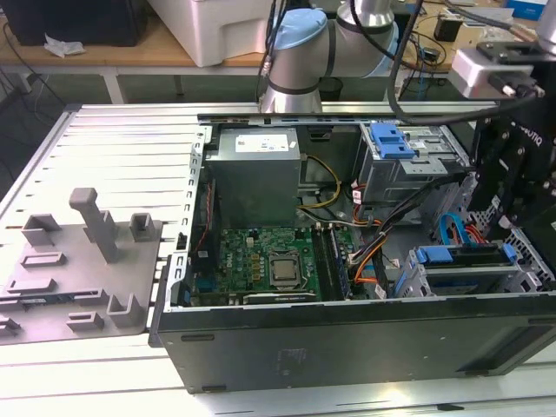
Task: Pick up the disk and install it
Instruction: 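Insert the second disk wire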
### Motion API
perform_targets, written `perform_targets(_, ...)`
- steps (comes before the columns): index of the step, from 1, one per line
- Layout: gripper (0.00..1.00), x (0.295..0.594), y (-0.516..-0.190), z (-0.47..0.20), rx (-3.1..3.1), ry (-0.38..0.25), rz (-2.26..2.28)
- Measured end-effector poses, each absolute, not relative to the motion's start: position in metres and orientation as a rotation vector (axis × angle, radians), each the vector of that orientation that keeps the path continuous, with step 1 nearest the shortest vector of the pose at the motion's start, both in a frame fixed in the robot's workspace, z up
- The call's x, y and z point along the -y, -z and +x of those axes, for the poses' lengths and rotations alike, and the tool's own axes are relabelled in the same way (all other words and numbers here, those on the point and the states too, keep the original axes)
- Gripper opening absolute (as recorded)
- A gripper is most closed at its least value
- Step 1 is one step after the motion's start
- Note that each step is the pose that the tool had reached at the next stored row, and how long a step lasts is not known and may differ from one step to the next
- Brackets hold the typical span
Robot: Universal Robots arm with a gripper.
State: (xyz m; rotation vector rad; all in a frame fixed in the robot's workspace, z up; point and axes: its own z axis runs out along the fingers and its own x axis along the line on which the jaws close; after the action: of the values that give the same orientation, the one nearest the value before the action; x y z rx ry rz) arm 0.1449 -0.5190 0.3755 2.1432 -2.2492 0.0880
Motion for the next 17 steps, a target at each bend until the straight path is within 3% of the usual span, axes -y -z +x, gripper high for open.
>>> perform_targets(9, 0.47, 0.519, -0.386, 0.132, 2.243, -0.106, 2.138)
perform_targets(10, 0.40, 0.519, -0.386, 0.132, 2.243, -0.106, 2.139)
perform_targets(11, 0.22, 0.519, -0.386, 0.132, 2.243, -0.106, 2.139)
perform_targets(13, 0.22, 0.519, -0.386, 0.132, 2.243, -0.106, 2.139)
perform_targets(14, 0.11, 0.519, -0.386, 0.132, 2.243, -0.106, 2.139)
perform_targets(17, 0.11, 0.519, -0.386, 0.132, 2.243, -0.106, 2.139)
